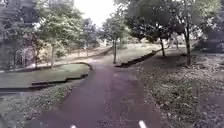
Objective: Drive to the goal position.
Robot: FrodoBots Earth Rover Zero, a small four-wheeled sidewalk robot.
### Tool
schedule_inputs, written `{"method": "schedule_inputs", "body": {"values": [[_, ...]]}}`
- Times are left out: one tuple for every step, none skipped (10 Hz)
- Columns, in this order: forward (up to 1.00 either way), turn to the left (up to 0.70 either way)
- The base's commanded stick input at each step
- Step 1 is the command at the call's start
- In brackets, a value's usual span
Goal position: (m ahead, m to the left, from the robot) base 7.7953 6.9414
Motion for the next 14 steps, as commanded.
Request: {"method": "schedule_inputs", "body": {"values": [[0.85, 0.0], [0.85, 0.0], [0.85, 0.0], [0.85, 0.0], [0.85, 0.0], [0.85, 0.0], [0.85, 0.0], [0.85, 0.0], [0.85, 0.0], [0.85, 0.0], [0.85, 0.0], [0.85, 0.0], [0.85, 0.0], [0.85, 0.0]]}}
